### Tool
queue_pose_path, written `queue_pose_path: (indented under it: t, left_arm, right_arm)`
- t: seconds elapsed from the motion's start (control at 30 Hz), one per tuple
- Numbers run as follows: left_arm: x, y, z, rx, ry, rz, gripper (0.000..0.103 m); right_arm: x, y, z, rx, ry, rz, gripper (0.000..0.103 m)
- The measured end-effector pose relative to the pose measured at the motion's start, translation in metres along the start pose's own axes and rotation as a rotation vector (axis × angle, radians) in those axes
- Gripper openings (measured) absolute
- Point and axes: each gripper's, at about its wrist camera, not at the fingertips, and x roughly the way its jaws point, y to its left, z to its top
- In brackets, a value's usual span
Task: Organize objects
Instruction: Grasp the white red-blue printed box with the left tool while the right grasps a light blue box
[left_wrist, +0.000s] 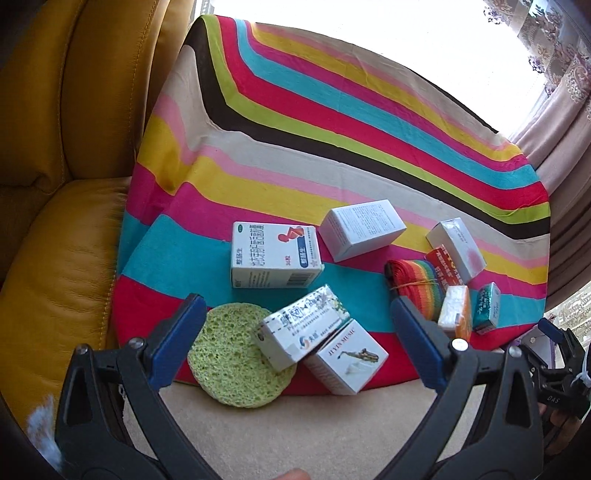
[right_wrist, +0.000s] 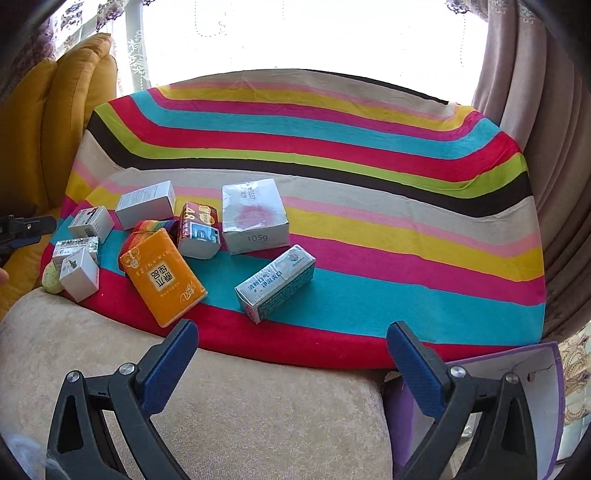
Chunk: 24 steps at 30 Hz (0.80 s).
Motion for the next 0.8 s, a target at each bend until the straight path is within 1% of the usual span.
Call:
queue_pose_path:
  t: [0.13, 0.2, 0.3, 0.4, 0.43, 0.47, 0.5, 0.53, 0.7, 0.8]
  left_arm:
    - [0.024, 0.007, 0.014, -0.031, 0.047, 0.042, 0.101]
    - [0.033, 0.011, 0.019, -0.051, 0.053, 0.062, 0.101]
    - [0.046, 0.012, 0.024, -0.053, 0.08, 0.088, 0.101]
    - [0.055, 0.01, 0.026, -0.03, 0.097, 0.115, 0.1]
    - [0.058, 0.008, 0.026, -0.016, 0.1, 0.121, 0.096]
    - [0.06, 0.007, 0.027, -0.002, 0.107, 0.125, 0.087]
    - [0.064, 0.006, 0.028, 0.004, 0.116, 0.126, 0.082]
    - [0.066, 0.006, 0.028, 0.007, 0.123, 0.131, 0.074]
    - [0.058, 0.006, 0.026, 0.012, 0.08, 0.13, 0.073]
    - [0.042, 0.008, 0.024, -0.001, 0.02, 0.124, 0.073]
  right_arm:
    - [0.012, 0.005, 0.01, -0.102, 0.01, 0.044, 0.103]
    - [0.018, 0.007, 0.013, -0.15, 0.021, 0.052, 0.103]
    - [0.026, 0.012, 0.016, -0.232, 0.03, 0.077, 0.103]
    - [0.032, 0.012, 0.019, -0.272, 0.039, 0.111, 0.103]
    - [0.035, 0.01, 0.02, -0.274, 0.042, 0.122, 0.103]
    - [0.038, 0.009, 0.021, -0.276, 0.047, 0.129, 0.103]
    - [0.04, 0.008, 0.022, -0.282, 0.051, 0.137, 0.103]
    - [0.042, 0.006, 0.024, -0.29, 0.055, 0.146, 0.103]
    - [0.055, 0.002, 0.03, -0.335, 0.09, 0.196, 0.103]
    - [0.062, 0.002, 0.034, -0.388, 0.112, 0.227, 0.103]
